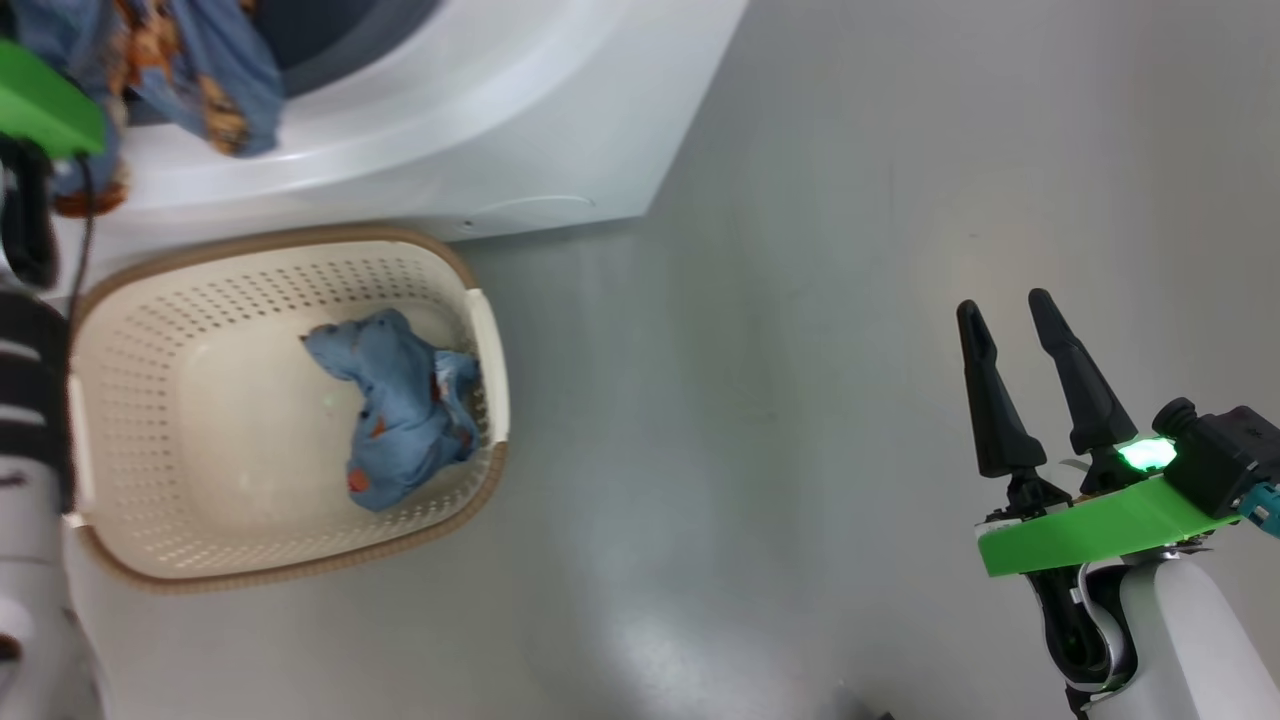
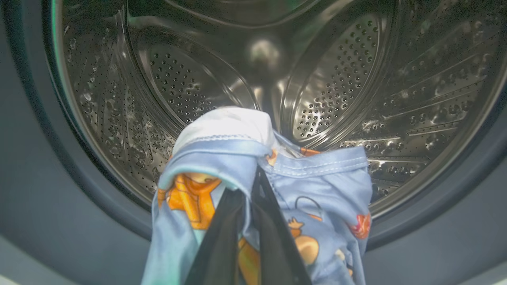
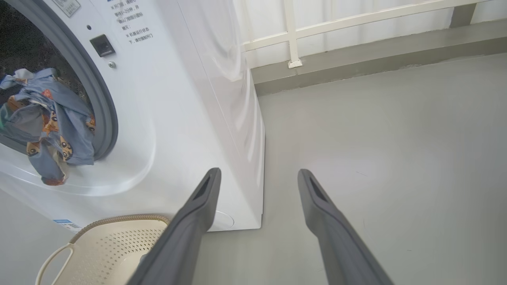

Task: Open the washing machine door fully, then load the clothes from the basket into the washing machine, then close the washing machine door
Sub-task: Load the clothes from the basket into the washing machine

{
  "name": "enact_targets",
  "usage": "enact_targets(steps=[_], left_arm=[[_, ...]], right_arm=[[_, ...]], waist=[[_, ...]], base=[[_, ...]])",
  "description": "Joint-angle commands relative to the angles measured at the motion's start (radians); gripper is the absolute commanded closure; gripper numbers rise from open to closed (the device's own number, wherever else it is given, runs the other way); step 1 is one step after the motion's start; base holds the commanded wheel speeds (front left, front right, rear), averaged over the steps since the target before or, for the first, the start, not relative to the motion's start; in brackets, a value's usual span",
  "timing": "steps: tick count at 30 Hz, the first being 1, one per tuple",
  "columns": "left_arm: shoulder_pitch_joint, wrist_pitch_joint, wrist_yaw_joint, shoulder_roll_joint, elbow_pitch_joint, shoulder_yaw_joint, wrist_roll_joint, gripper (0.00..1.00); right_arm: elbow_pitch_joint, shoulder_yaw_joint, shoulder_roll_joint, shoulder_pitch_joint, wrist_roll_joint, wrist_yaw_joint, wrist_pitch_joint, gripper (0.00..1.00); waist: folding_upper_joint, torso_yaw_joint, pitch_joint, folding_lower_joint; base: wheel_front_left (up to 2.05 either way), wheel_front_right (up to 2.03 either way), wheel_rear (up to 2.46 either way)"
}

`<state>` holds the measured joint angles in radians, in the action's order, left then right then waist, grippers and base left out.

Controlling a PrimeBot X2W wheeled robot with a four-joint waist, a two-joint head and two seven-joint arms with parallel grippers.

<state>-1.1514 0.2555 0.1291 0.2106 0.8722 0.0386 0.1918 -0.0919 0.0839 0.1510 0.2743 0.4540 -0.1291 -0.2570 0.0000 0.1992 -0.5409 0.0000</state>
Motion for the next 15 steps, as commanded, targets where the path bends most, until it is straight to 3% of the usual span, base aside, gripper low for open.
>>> enact_targets(steps=[1,5,11,12,13,14,15], left_arm=[[-0.021,0.006,0.001,0.050,-0.014,0.014,-0.010,1.00],[-0.099,0.006,-0.001,0.071,0.012,0.006,-0.030,1.00],[-0.137,0.006,-0.021,0.079,-0.131,0.050,-0.047,1.00],[-0.133,0.006,-0.021,0.080,-0.139,0.048,-0.058,0.73],[-0.128,0.006,-0.020,0.080,-0.145,0.048,-0.065,0.54],[-0.121,0.006,-0.020,0.080,-0.141,0.048,-0.070,0.20],[-0.113,0.006,-0.019,0.079,-0.132,0.047,-0.075,0.00]], right_arm=[[0.025,0.022,0.002,0.004,0.025,-0.002,-0.005,0.00],[0.027,0.030,-0.004,0.012,0.025,-0.002,-0.005,0.00],[0.030,0.035,-0.009,0.019,0.023,-0.002,-0.005,0.00],[0.030,0.036,-0.010,0.020,0.023,-0.002,-0.005,0.00],[0.031,0.038,-0.012,0.021,0.021,-0.002,-0.005,0.00],[0.032,0.039,-0.014,0.021,0.019,-0.002,-0.005,0.00],[0.032,0.039,-0.015,0.021,0.019,-0.002,-0.005,0.00]], waist=[[0.0000,0.036,-0.035,0.0000],[0.0000,0.053,-0.047,0.0000],[0.0000,0.060,-0.062,0.0000],[0.0000,0.060,-0.063,0.0000],[0.0000,0.061,-0.064,0.0000],[0.0000,0.060,-0.064,0.0000],[0.0000,0.059,-0.064,0.0000]], base=[[0.00,0.00,0.00],[0.00,0.00,0.00],[0.00,0.00,0.00],[0.00,0.00,0.00],[0.00,0.00,0.00],[0.00,0.00,0.00],[0.00,0.00,0.00]])
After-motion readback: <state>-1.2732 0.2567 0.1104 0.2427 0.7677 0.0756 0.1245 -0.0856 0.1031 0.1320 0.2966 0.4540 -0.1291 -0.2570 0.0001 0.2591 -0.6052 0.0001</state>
